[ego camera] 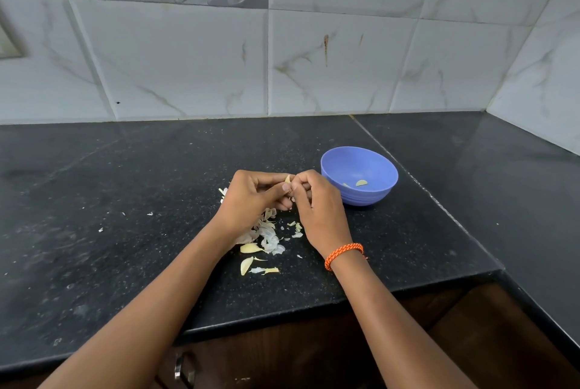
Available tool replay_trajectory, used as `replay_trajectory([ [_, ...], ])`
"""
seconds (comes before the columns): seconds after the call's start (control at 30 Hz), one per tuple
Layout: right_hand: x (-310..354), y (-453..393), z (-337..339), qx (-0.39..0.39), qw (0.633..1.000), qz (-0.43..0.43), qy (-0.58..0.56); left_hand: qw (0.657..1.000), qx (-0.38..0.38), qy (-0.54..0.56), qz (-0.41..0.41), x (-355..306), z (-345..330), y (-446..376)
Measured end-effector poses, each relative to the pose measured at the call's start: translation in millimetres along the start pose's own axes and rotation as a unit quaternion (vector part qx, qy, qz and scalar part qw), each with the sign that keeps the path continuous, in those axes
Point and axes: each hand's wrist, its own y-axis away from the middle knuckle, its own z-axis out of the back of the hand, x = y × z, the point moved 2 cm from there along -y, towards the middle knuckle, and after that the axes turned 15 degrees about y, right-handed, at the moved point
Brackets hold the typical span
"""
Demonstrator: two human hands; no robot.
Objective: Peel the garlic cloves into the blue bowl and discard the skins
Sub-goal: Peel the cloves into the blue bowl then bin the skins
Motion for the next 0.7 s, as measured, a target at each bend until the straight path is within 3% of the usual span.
replay_trajectory([
  [0.37, 5, 2, 5, -0.007, 0.999, -0.015, 0.038, 1.0, -0.028, -0.012, 0.005, -1, 3, -1],
  [0.6, 8, 1, 8, -0.04, 0.997, -0.035, 0.047, 0.987, -0.05, -0.153, -0.027, 2, 8, -3],
  [0.7, 6, 1, 9, -0.061, 0.996, -0.044, 0.047, 0.983, -0.076, -0.164, -0.033, 2, 10, -4],
])
